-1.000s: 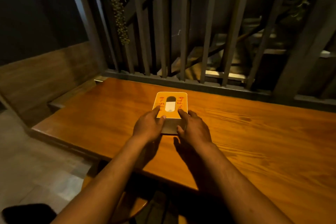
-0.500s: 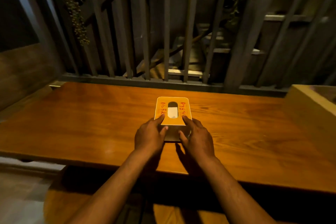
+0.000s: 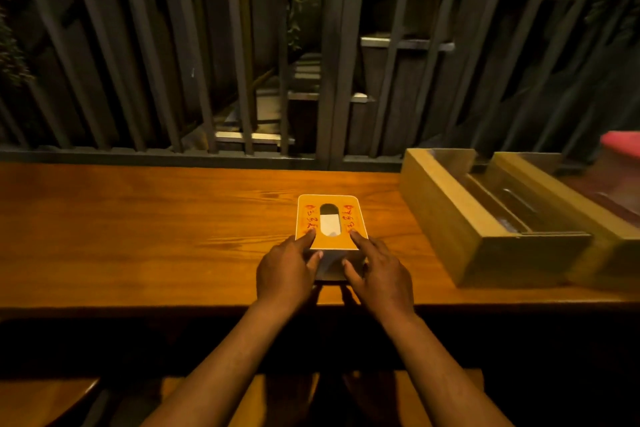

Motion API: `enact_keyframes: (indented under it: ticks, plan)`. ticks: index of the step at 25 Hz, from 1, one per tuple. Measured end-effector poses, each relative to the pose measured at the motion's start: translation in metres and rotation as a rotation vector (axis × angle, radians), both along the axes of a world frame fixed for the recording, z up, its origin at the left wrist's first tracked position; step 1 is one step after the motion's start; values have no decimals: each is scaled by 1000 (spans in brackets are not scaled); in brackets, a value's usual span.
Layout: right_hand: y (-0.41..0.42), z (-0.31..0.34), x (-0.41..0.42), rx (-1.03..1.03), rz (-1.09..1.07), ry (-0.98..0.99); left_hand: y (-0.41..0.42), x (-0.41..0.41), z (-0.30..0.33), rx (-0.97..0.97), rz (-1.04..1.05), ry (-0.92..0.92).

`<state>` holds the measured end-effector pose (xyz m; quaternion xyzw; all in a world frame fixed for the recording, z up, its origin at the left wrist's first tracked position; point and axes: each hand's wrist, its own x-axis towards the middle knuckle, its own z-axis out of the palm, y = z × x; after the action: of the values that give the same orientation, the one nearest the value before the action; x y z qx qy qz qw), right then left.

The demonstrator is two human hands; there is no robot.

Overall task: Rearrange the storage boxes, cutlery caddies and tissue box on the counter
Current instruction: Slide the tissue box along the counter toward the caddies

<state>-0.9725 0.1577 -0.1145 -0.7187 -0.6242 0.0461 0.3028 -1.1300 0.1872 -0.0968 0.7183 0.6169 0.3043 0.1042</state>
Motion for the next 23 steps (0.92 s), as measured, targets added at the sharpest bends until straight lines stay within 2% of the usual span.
enact_keyframes:
  ticks: [6,12,14,19,23]
  plan:
    - [-21,11,84,-70,-5,-88,-18,78,5,-28,-37,109]
    - [6,31,115,-59,47,-422,6,113,4,52,-88,392]
    - [28,36,119,-86,47,-478,26,118,4,77,-108,424]
    - [93,42,126,-169,35,-548,86,127,7,41,-136,485]
    - [144,40,122,-269,-3,-472,146,129,6,33,-119,510]
